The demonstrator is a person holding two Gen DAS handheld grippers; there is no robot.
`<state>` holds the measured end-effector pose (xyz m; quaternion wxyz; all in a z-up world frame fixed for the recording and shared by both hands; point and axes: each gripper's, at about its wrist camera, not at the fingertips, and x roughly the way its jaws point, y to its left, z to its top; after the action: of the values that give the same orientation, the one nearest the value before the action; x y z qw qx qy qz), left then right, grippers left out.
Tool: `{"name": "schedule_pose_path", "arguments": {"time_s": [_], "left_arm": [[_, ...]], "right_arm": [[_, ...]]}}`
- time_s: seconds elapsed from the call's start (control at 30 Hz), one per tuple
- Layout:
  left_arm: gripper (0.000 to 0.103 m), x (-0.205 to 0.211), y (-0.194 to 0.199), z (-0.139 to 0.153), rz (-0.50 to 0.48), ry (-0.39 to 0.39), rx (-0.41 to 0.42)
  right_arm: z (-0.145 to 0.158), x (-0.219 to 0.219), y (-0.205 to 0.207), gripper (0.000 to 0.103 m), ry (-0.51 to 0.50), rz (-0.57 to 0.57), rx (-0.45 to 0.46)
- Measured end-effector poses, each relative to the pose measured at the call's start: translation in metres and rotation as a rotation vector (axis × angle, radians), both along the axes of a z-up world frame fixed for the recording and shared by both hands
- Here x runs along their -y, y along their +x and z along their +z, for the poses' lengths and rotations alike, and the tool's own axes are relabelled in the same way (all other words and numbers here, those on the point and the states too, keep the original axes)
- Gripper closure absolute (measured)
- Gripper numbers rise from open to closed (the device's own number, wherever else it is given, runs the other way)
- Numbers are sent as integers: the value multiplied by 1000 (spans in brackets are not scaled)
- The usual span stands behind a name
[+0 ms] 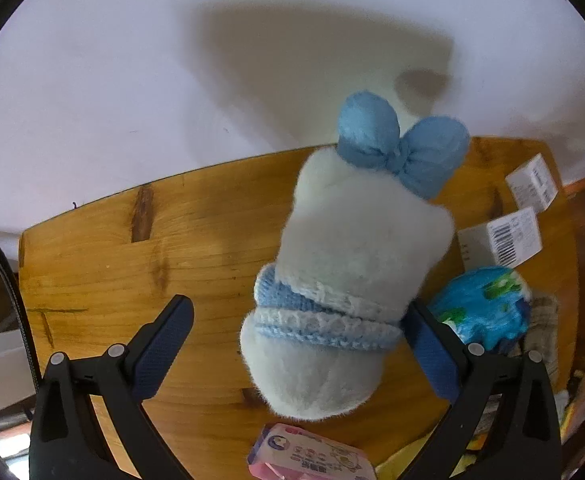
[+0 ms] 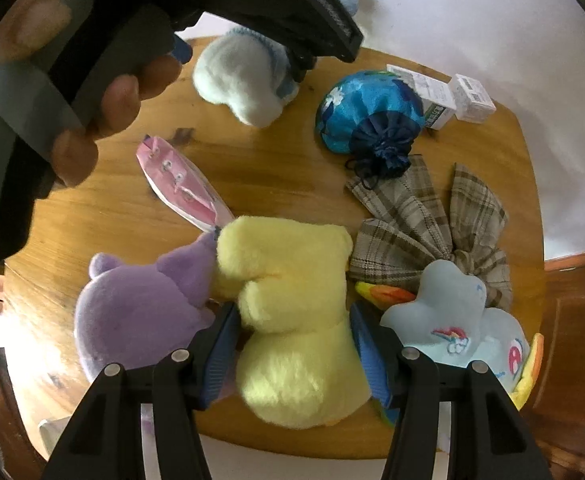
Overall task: Organize objects
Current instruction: 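Grasp the white bunny with the left tool while the right tool grasps the yellow plush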
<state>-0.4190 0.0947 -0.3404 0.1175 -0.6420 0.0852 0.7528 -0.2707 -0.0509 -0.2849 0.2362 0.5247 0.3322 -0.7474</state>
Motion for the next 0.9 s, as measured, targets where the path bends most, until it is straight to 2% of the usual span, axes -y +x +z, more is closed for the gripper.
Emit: {"name": "schedule_pose_path", "arguments": {"time_s": [0.07,0.17,0.2,0.23,0.33,0.37,0.43,0.67,0.83,0.87,0.9], "left_arm": [[2,-1,0,-2,-14,-2,15],[8,0,1,-1,-21,5,11],[25,1,1,1,-23,15,12],[36,2,0,1,-24,37,32],[38,10,-1,7,7,60,44],[38,14,-1,12,17,66,36],[39,20,0,23,26,73,10],[39,52,20,95,50,135,-82],[39,83,68,179,16,148,-173],[39,86,75,184,12,157,-188],[39,94,88,202,6,171,-211]], "right_arm": [[-5,-1,-2,55,12,-3,8],[-4,-5,-4,57,-16,-13,26],[-3,-7,-4,58,-26,-13,31],[-2,-8,-5,58,-35,-14,36],[6,-15,-5,60,-80,-25,57],[9,-20,-8,61,-92,80,70],[22,-25,-6,61,-133,76,71],[78,-46,10,61,-275,65,50],[111,-52,31,61,-371,71,33],[121,-56,35,61,-389,75,32],[130,-63,41,61,-408,79,31]]}}
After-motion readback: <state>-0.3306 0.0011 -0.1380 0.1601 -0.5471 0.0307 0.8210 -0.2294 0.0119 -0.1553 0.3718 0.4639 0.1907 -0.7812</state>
